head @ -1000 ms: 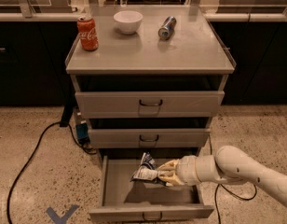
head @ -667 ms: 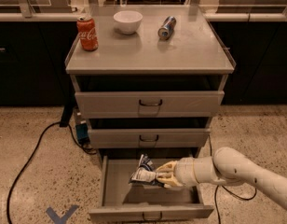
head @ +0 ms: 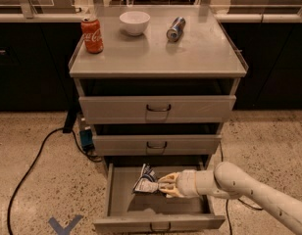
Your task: Place blue chip bag into bottom drawer
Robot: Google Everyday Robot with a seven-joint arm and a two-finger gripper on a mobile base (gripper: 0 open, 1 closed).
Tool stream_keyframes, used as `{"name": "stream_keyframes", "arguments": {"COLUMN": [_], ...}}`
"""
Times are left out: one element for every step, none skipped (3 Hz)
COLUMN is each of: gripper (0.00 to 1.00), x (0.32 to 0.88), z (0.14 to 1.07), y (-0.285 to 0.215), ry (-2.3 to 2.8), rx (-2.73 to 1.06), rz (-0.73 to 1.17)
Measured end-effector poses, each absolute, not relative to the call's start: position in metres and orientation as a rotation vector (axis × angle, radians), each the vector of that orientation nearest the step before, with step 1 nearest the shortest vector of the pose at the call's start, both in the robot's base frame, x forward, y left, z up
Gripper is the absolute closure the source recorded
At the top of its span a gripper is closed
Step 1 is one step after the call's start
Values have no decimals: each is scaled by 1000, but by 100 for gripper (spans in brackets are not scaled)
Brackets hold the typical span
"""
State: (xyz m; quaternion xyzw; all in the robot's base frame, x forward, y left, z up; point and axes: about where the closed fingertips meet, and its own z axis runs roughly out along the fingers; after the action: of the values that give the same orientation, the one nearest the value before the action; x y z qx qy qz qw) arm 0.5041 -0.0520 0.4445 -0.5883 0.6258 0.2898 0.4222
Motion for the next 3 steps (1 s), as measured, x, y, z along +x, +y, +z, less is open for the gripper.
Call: {"name": "stream_keyframes", "arguments": {"gripper": [100,100,100], "x": [517,525,533], "z": [408,376,347], "y": [-48,-49,-51], "ry": [1556,1582,1623], "rx": [-1446,-1399,-1377], "rz": [726,734,744]}}
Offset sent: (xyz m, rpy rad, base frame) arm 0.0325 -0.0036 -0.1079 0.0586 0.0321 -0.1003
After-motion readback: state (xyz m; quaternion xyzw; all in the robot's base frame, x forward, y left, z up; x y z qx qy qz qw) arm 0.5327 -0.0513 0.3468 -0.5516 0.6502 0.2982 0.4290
